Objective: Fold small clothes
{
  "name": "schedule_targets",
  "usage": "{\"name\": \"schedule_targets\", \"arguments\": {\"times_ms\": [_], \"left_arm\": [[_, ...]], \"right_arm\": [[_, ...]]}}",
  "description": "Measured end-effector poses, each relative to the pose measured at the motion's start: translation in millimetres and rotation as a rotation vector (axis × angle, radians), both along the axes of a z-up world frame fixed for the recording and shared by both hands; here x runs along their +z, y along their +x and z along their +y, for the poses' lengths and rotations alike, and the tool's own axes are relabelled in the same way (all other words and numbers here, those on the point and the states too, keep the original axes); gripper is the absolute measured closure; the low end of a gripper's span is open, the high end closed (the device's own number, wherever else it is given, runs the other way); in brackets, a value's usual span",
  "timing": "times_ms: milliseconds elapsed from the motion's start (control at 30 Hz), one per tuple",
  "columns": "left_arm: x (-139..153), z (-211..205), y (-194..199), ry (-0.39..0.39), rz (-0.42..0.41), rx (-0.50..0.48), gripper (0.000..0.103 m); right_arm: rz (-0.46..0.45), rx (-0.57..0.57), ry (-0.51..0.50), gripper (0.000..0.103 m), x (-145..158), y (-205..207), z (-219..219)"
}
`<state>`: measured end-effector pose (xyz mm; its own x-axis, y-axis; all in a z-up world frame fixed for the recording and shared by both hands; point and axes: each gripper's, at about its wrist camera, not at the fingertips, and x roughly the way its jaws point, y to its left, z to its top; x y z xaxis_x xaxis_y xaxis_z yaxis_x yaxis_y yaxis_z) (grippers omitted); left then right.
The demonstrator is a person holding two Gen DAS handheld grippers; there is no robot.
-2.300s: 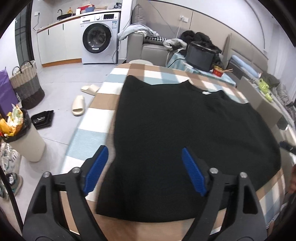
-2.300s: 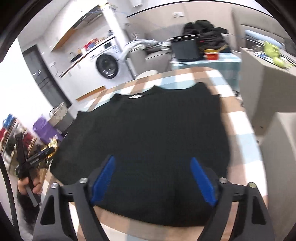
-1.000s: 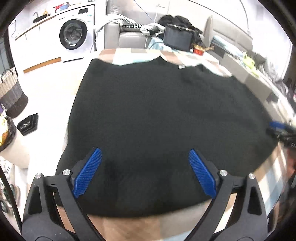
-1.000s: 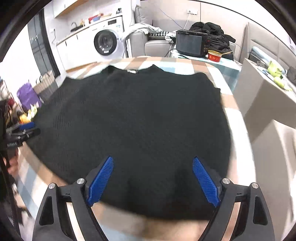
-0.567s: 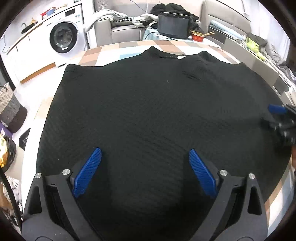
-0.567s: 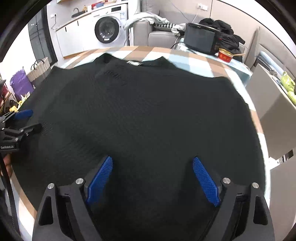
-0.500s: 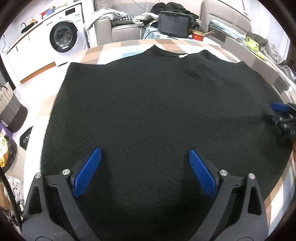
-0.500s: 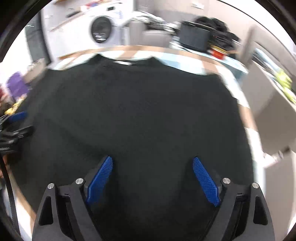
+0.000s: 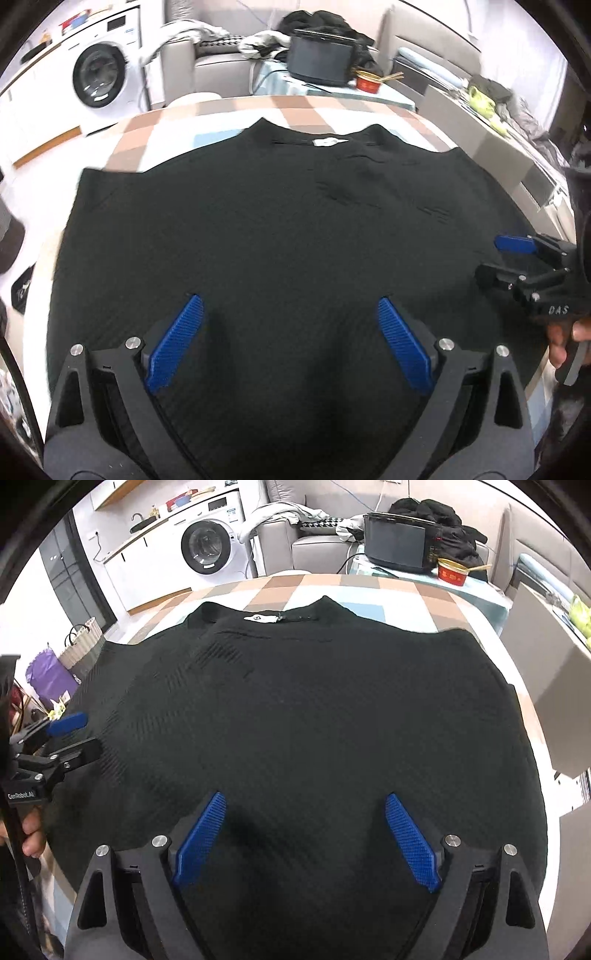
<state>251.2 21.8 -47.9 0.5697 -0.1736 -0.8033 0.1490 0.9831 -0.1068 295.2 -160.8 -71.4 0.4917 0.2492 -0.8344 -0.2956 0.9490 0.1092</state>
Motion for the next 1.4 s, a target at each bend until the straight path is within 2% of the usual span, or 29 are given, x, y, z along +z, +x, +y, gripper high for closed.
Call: {"name": "schedule_targets", "arguments": {"times_ms": [167,267,333,400,467,567,667,733,900,1100,1200,1267,1400], "left_arm": [[-15.2,-19.2,19.2,0.068,0.041,-0.045,0.008],[-20.4,-18.5,25.3,0.098,0.031,-0.05,0.008],[-21.5,-8.4,25.2,0.104,0.027,-0.036,0.008],[-22.7,4.9,26.8,0.122,0.026,0.005,0.008],[-23.0,20.7,27.7,0.094,0.031,0.032,0.008],[-21.5,35.0,27.3,0.084,0.045,0.053,0.008],[-21.0,39.5,25.8,0.074,0.044,0.061,0.008],[-20.5,39.5,25.9,0.063,0.041,0.069,0.008],[-19.3,30.4,26.9,0.065,0.042,0.05,0.008],[-14.7,13.2,40.9,0.038,0.037,0.021,0.008],[-15.7,6.0,45.8,0.052,0.043,0.014,0.008],[-19.8,7.1,46.4,0.065,0.051,0.022,0.008],[-22.4,16.2,35.4,0.091,0.032,0.038,0.008]], "right_arm": [[-0.007,0.015,0.001,0.012,-3.1,3.2,0.4],[-0.021,0.036,-0.057,0.012,-6.1,3.4,0.2],[-0.032,-0.021,-0.15,0.011,-8.2,3.8,-9.7],[-0.019,-0.081,-0.13,0.01,-8.1,5.2,-31.7],[-0.013,-0.101,-0.092,0.009,-6.5,4.5,-48.4],[-0.026,-0.09,-0.134,0.009,-4.6,-0.1,-51.5],[-0.016,-0.092,-0.13,0.009,-3.4,-0.7,-53.3],[-0.026,-0.094,-0.124,0.009,-0.1,-2.0,-51.2],[-0.017,-0.002,-0.152,0.009,-5.3,-9.2,-31.3],[-0.021,-0.01,-0.134,0.009,-2.6,-1.3,-24.6],[-0.02,-0.046,-0.096,0.009,-5.0,11.9,-25.4],[-0.03,-0.094,-0.113,0.009,-6.1,16.9,-29.7],[-0.026,-0.095,-0.117,0.009,-3.4,11.4,-43.6]]}}
